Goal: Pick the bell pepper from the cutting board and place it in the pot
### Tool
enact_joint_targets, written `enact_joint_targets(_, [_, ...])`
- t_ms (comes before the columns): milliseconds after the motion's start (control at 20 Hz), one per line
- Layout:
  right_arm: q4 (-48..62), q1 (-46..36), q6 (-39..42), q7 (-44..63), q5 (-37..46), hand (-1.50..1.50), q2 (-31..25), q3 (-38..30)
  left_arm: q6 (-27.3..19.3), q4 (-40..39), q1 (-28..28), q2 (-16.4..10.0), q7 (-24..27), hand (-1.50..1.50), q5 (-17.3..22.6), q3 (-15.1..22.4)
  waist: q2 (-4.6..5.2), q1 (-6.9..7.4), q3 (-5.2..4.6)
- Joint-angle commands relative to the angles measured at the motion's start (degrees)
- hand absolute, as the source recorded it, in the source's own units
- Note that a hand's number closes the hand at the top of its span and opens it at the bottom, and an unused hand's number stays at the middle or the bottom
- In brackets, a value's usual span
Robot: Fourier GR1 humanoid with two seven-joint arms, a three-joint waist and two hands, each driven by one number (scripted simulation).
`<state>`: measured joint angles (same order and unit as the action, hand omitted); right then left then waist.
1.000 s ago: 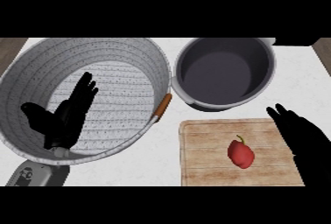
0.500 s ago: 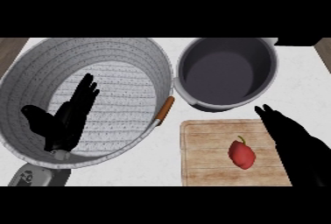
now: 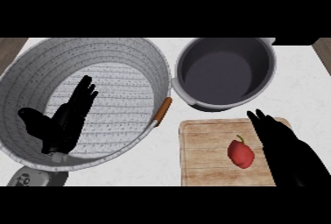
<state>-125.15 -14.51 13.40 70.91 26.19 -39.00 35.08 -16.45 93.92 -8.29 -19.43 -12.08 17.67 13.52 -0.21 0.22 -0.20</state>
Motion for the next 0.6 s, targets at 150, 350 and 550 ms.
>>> enact_joint_targets(150, [0.8, -3.0, 4.8, 14.3, 5.7, -1.5, 8.2, 2.9, -0.4, -0.4, -0.6, 0.3, -1.3, 0.0, -0.3, -1.5, 0.01, -0.12, 0.04])
enact_joint_targets(350, [5.3, -2.8, 4.9, 12.2, 5.1, -1.5, 8.7, -0.4, 1.5, 0.4, 2.0, -0.2, 0.7, 0.0, -0.2, -1.4, 0.12, 0.15, 0.07])
enact_joint_targets(550, [7.5, -0.3, 4.5, 13.5, 9.8, -1.5, 11.9, 3.2, 0.7, -0.9, 0.0, 0.3, -0.5, 0.0, -0.5, -1.6, 0.03, -0.65, 0.06])
